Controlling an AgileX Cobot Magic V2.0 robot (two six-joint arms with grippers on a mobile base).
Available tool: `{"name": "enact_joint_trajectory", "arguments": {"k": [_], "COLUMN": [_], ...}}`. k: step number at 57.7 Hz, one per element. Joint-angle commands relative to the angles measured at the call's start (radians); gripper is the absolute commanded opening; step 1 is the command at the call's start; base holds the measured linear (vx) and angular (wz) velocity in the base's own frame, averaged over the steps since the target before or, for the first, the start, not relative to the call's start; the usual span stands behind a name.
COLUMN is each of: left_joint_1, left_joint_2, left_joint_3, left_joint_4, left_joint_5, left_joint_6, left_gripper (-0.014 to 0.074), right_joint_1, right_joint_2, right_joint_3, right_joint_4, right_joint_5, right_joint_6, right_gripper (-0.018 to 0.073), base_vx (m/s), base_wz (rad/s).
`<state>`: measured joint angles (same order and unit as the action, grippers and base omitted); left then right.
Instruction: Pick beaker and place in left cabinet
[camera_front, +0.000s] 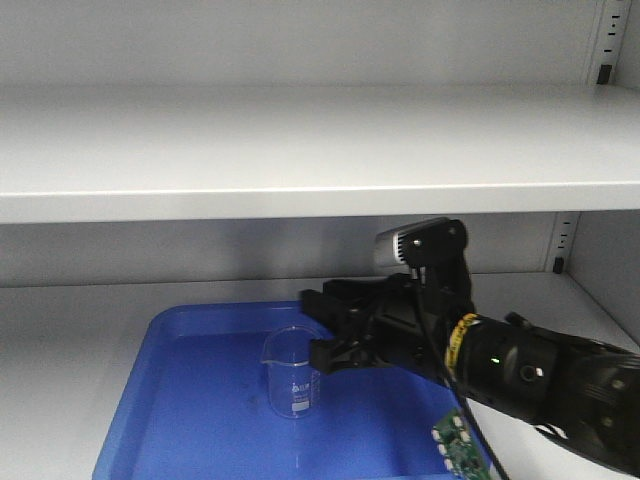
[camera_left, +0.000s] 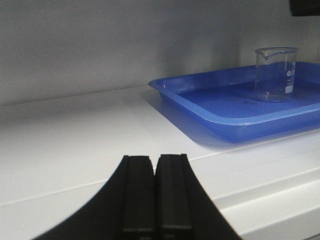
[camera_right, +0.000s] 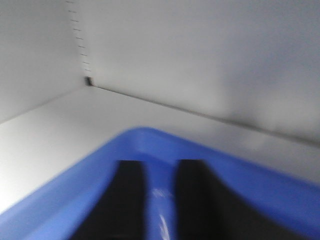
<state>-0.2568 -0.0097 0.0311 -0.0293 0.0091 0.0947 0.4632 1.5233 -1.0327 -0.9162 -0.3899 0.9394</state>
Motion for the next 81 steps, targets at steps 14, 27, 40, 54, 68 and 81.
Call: {"name": "enact_joint_trajectory", "arguments": {"k": [14,27,40,54,68,81], "left_joint_1": [-0.004,-0.004,-0.004,-0.004,-0.004,-0.004], "left_joint_2": [-0.018,-0.018,-0.018,-0.018,-0.018,-0.018], "left_joint_3": [0.016,0.016,0.016,0.016,0.016,0.016], "left_joint_4": [-0.007,-0.007,-0.007,-0.007,-0.007,-0.007], "left_joint_5": [-0.084,-0.084,-0.084,-0.084,-0.084,-0.084], "left_joint_6": [-0.004,-0.004,-0.004,-0.004,-0.004,-0.004], "left_gripper": [0.0001,0.0001,0.0001,0.0001,0.0001,0.0001], "right_joint_1": [-0.004,-0.004,-0.004,-0.004,-0.004,-0.010], "right_joint_2": [-0.253,-0.477,-0.713,-0.877,-0.898,-0.890], "right_joint_3": [0.205,0.410,0.568,0.683,0.709,0.709], "right_joint_4": [-0.041,-0.041,-0.041,-0.041,-0.042,0.353], "right_joint_5": [0.069,0.158,0.178,0.178,0.186,0.272], "right_joint_6": [0.050,0.050,0.050,0.050,0.048,-0.216], "right_gripper": [-0.0007,-0.0006,-0.0006,-0.0006,-0.0006,-0.0006], "base_vx": [0.00,0.00,0.00,0.00,0.00,0.00], "base_wz": [0.00,0.00,0.00,0.00,0.00,0.00]}}
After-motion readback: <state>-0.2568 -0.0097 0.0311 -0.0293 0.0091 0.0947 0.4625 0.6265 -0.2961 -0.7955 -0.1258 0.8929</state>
